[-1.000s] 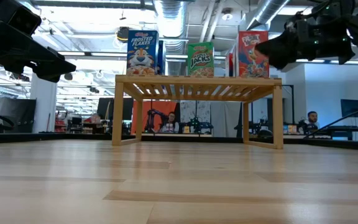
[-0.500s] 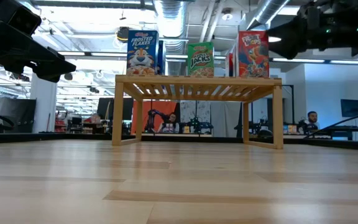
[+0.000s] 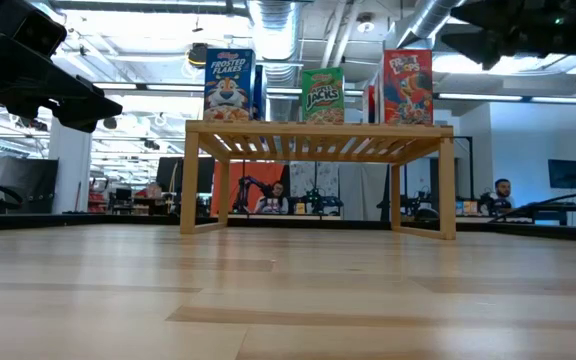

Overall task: Stack cereal on shelf
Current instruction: Put the green cereal box on the shelf aligned with the other green cereal boxes

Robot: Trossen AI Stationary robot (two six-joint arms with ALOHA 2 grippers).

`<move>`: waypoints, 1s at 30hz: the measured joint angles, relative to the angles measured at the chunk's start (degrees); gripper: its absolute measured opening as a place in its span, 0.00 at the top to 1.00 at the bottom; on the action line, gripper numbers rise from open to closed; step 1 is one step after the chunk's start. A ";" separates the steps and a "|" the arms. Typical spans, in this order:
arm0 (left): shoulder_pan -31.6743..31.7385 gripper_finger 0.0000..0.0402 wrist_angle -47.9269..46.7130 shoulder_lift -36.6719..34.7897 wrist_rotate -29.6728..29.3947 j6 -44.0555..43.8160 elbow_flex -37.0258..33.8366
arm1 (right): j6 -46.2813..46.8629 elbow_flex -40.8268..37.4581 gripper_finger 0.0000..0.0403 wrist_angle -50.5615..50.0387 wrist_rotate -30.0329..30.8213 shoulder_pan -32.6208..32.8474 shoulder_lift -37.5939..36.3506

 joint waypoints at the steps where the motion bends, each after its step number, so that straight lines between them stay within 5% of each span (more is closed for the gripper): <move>1: 0.00 0.39 0.00 0.00 0.00 0.01 0.00 | -0.08 0.88 0.07 -1.76 0.59 0.38 -0.69; 12: 0.00 0.39 0.00 0.00 0.00 0.01 0.00 | 2.08 19.91 0.07 -44.07 11.19 9.96 -0.02; 20: 0.01 0.39 0.00 0.00 0.00 0.01 -0.02 | 23.40 28.94 0.07 -65.06 14.15 19.49 4.23; 30: 0.00 0.39 -0.01 0.00 0.00 0.01 -0.02 | 51.57 31.18 0.07 -74.28 14.19 33.38 12.21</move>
